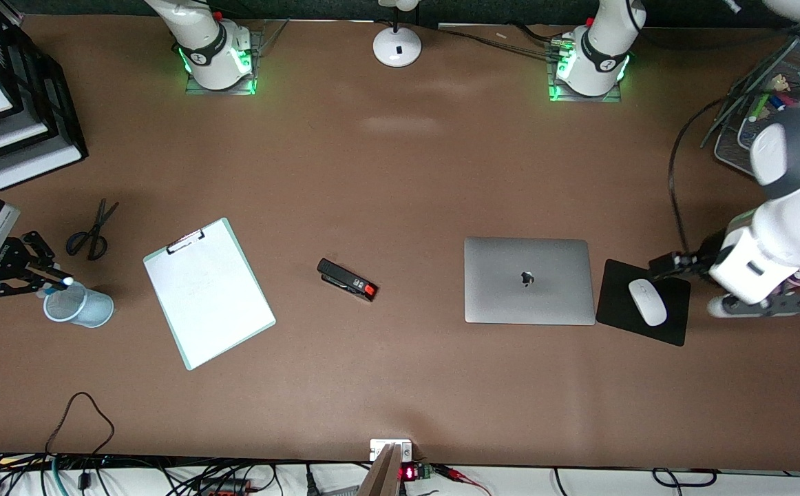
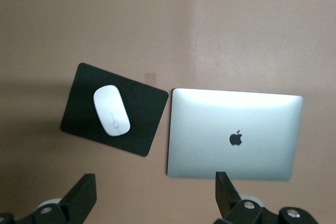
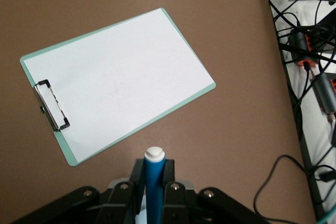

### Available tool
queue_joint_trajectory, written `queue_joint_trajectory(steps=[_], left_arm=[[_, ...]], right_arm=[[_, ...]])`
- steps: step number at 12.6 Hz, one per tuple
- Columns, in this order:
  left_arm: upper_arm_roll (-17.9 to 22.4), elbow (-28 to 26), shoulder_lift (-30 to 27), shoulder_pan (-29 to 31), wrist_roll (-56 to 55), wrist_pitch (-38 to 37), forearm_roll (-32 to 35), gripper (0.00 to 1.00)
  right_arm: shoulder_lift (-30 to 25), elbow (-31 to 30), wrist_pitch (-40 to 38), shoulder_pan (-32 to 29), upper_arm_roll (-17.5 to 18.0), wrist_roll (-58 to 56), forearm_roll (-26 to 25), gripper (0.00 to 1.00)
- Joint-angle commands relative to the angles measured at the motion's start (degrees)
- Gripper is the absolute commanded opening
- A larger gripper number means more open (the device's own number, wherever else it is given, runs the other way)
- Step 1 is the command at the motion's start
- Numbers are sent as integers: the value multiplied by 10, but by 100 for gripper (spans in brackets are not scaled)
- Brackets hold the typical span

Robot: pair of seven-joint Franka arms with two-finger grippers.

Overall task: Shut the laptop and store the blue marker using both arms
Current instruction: 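Lower the marker into the blue cup and open the right gripper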

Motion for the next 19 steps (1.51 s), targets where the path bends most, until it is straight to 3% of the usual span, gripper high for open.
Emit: queue_joint_trajectory(steps=[1,3,10,19], left_arm=[[0,3,-38,5,5,-35,12,100],[0,3,-62,5,10,-60,13,100],[-5,-6,-142,7,15,-140,13,100],[-8,-55,-208,0,17,-116,12,100]], right_arm=[[27,45,-58,-18,9,-16,27,2],[51,82,-115,-34,9,-16,52,2],[105,150,-156,-59,12,-46,61,2],[165,170,-181,-102,12,-96,97,2]])
